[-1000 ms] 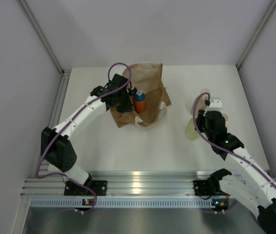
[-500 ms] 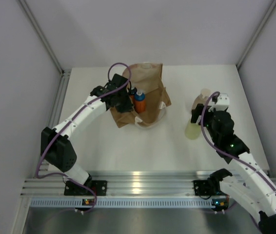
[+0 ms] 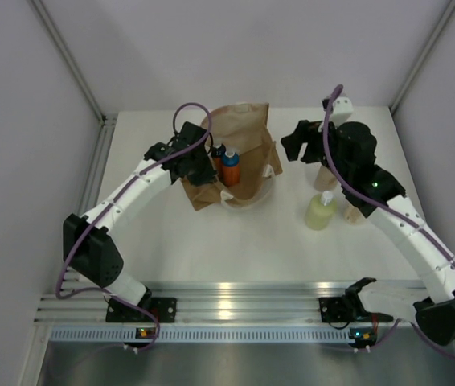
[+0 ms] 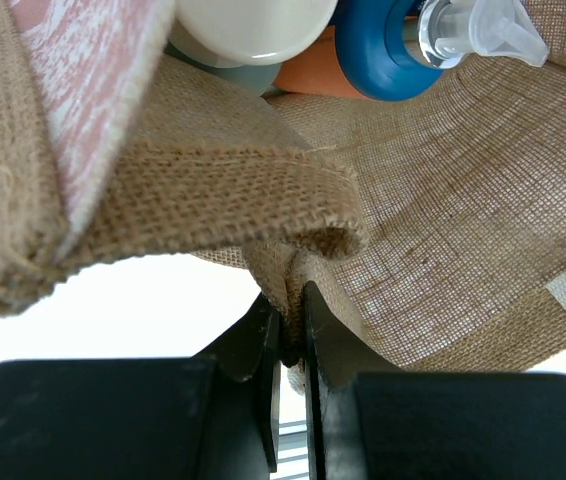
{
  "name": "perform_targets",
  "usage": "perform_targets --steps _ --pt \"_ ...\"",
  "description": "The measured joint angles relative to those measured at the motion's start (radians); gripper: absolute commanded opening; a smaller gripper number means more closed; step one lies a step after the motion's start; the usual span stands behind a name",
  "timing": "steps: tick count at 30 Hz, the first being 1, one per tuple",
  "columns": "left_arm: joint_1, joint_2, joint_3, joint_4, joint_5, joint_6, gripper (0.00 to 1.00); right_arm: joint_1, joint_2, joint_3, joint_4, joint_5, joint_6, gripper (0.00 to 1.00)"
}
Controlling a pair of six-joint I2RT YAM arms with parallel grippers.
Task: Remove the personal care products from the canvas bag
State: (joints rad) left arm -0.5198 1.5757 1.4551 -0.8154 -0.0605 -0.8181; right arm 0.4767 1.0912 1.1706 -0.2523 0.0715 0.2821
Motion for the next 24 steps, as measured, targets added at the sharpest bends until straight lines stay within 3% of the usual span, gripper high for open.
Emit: perform_targets --steps 10,24 --pt "0.011 -0.073 -0.056 0.001 -0.043 -0.048 0.0 0.192 0.383 0.412 -0.212 -0.078 -0.087 0.69" --pt "0.039 -0.138 -0.12 0.003 -0.06 -0.096 0.0 0.239 0.743 0.675 -0.346 -0.085 -0.195 0.75"
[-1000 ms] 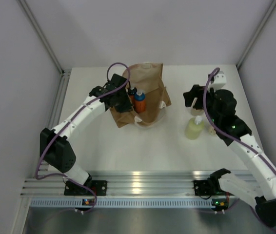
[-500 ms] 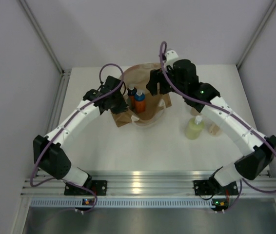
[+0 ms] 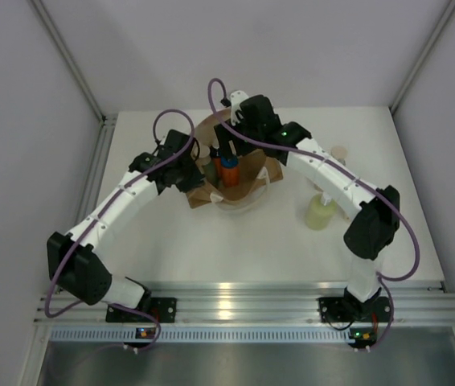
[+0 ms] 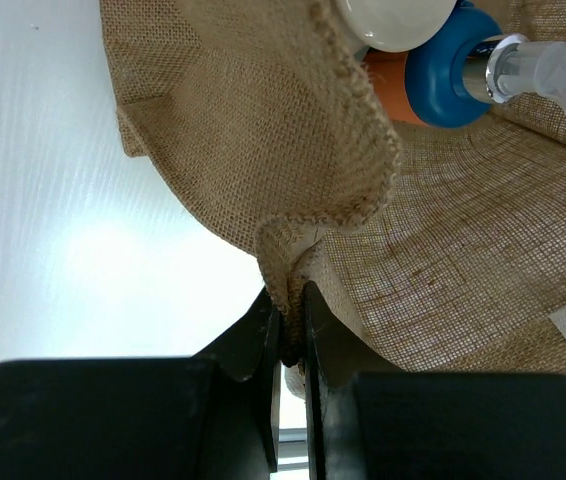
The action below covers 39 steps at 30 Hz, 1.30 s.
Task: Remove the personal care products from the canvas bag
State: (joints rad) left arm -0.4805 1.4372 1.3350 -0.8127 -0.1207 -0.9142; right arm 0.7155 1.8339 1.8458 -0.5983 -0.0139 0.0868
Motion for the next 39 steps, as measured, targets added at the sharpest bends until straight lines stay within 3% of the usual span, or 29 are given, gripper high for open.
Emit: perform_targets --steps 14,20,27,35,36,38,39 --pt "0.037 -0.043 -0.032 -0.001 0.006 -0.003 0.0 0.0 0.209 0.104 -0.031 -0.008 -0.057 0.66" --pt "0.044 -0.043 -0.032 -0.001 0.02 0.0 0.0 -0.001 0.252 0.139 -0.032 -0.015 -0.065 0.48" --pt "0.052 -0.043 -0.034 -0.001 0.028 0.002 0.0 -0.005 0.257 0.14 -0.034 -0.015 -0.069 0.38" --pt "0.056 -0.043 -0.034 -0.001 0.036 0.009 0.0 -0.005 0.272 0.14 -0.026 0.002 -0.094 0.41" --pt "0.057 -0.043 -0.034 -0.001 0.037 0.011 0.0 -0.005 0.272 0.14 -0.027 0.004 -0.096 0.27" --pt "0.058 -0.043 -0.034 -0.001 0.039 0.014 0.0 -0.005 0.272 0.14 -0.026 0.009 -0.105 0.12" --pt "0.058 -0.043 -0.034 -0.001 0.039 0.016 0.0 -0.005 0.272 0.14 -0.026 0.01 -0.106 0.0"
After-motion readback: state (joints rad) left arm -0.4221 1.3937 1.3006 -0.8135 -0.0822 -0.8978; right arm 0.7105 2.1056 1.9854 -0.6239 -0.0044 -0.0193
